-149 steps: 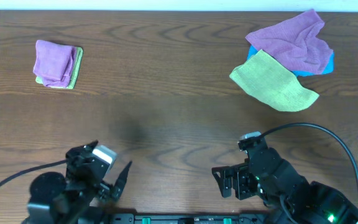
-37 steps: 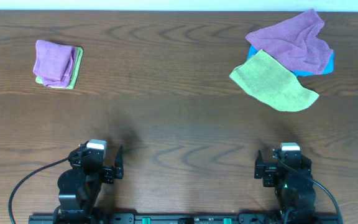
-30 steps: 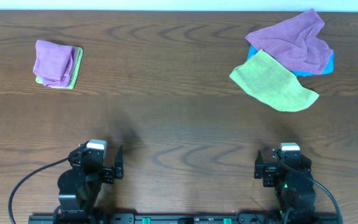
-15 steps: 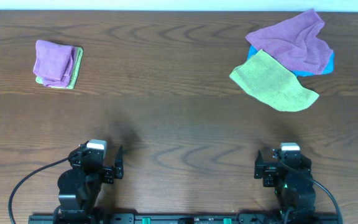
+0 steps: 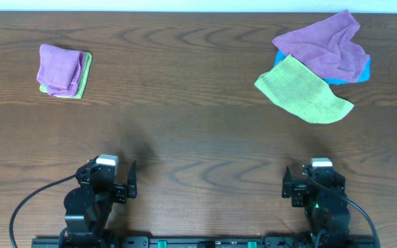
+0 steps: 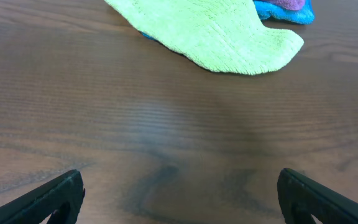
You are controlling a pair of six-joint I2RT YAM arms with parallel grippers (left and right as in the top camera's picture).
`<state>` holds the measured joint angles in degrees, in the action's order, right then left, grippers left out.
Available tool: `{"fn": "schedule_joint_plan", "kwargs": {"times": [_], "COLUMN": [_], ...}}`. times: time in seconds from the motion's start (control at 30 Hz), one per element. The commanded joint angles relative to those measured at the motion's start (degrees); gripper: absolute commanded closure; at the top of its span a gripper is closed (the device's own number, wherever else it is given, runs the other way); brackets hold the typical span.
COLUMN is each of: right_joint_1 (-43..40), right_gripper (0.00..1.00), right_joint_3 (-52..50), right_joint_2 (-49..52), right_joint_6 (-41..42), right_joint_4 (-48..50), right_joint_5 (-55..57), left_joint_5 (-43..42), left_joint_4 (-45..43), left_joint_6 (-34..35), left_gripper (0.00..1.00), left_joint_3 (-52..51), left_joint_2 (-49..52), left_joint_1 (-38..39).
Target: Fold the cloth
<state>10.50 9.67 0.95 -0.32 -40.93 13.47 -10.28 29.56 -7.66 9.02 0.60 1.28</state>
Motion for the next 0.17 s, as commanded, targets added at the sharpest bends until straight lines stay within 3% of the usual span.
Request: {"fn": "schedule_joint_plan", "kwargs": {"times": [0.0, 0.13], "right_joint_1": [-0.35, -0.35], "right_gripper": [0.01, 0.01], "right_joint_3": [-0.15, -0.15], "right_joint_2": [-0.63, -0.63], "right_joint_6": [-0.59, -0.59], "right_joint_4": [-0.04, -0.04], "right_joint_5": [-0.26, -0.26], "left_joint_5": [0.35, 0.35], "left_joint_4": [-0.11, -0.11], "left_joint_6": [0.17, 0.17], "left_gripper": [0.05, 0.05], "left_joint_3": [-0.87, -0.87], "left_joint_2": [-0.35, -0.35], "left_joint_1": [-0.24, -0.24]}}
